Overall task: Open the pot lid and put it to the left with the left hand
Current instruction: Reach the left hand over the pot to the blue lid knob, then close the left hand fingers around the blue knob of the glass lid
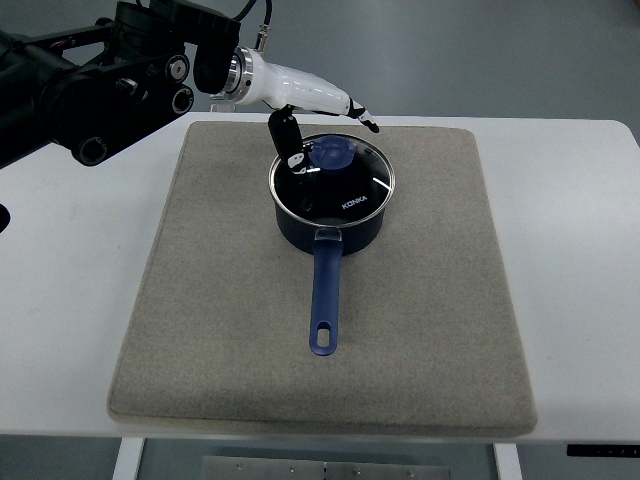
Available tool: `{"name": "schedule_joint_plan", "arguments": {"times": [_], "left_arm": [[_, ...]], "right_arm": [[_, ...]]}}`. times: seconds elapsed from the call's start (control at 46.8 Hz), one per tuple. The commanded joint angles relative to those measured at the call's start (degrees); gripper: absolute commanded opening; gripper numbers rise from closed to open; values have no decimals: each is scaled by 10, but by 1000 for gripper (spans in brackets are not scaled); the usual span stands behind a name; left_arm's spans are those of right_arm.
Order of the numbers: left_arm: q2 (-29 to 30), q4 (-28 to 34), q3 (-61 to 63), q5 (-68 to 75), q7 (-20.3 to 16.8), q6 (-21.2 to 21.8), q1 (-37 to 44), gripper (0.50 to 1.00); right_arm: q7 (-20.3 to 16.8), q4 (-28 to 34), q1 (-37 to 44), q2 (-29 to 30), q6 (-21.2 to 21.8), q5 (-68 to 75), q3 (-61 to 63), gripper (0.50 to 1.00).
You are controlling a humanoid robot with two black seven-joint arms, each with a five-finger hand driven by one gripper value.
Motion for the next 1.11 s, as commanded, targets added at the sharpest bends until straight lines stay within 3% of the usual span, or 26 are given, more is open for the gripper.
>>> {"name": "schedule_joint_plan", "arguments": {"times": [0.0,0.299,0.641,1.089], "left_arm": [[-1,1,0,12,1,1,0,981],[-4,2,0,14,3,1,3,939],[-9,3,0,46,4,2,7,827],[-21,8,0,47,4,3,9,827]], "right_arm": [[0,0,0,0,0,0,1,915],[0,0,0,0,0,0,1,915],[0,0,0,0,0,0,0,915],[0,0,0,0,0,0,1,915]]}}
